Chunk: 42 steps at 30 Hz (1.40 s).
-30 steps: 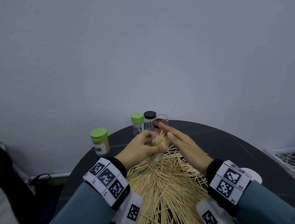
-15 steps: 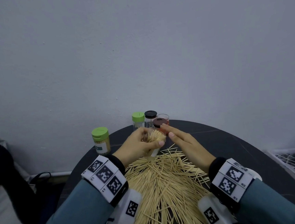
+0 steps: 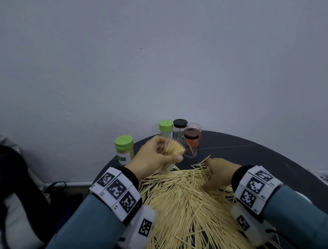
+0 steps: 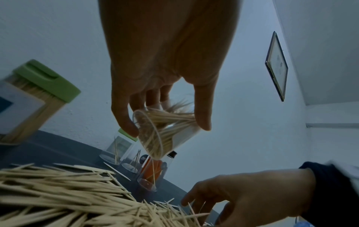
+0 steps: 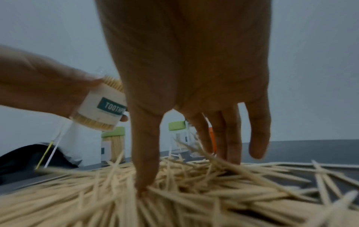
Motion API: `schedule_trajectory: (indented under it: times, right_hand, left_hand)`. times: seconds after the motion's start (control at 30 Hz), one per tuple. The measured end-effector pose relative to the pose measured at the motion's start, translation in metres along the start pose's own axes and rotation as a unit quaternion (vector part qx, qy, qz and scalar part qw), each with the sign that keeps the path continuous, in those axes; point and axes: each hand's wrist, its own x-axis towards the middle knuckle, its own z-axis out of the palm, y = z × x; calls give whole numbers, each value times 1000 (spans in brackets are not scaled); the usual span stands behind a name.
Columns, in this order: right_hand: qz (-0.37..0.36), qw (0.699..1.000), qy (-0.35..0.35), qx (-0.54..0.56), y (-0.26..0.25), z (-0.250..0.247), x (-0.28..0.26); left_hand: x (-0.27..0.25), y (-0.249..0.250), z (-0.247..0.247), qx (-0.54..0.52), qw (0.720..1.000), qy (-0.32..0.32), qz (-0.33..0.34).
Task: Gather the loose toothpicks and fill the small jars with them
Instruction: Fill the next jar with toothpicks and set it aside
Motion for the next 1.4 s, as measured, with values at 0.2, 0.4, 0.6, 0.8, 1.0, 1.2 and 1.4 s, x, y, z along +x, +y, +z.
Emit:
schedule_trajectory:
  times: [0.2, 0.4, 0.6, 0.8, 1.0, 1.2, 1.4]
  right_hand:
    - [2, 1000, -14, -8, -9, -1, 1]
    - [18, 1000, 4, 13, -6, -2, 1]
    - [6, 999, -24, -22, -7, -3, -2]
    - [-3, 999, -24, -38, -13, 0, -4]
    - [-33, 999, -24, -35, -13, 0, -5]
    - [-29, 998, -37, -51, -16, 1, -8]
    - [-29, 999, -37, -7, -10, 2, -8]
  left_hand:
    - [0, -2, -3, 15, 1000, -4, -8]
    - [-2, 2, -4, 18, 1000, -11, -3]
    - [-4, 4, -3, 17, 1000, -17, 1]
    - [-5, 6, -3, 20, 1000, -20, 4]
    - [-7, 7, -3, 22, 999, -25, 4]
    - [-8, 8, -3, 21, 999, -32, 1]
    - [-10, 10, -4, 23, 999, -38, 1]
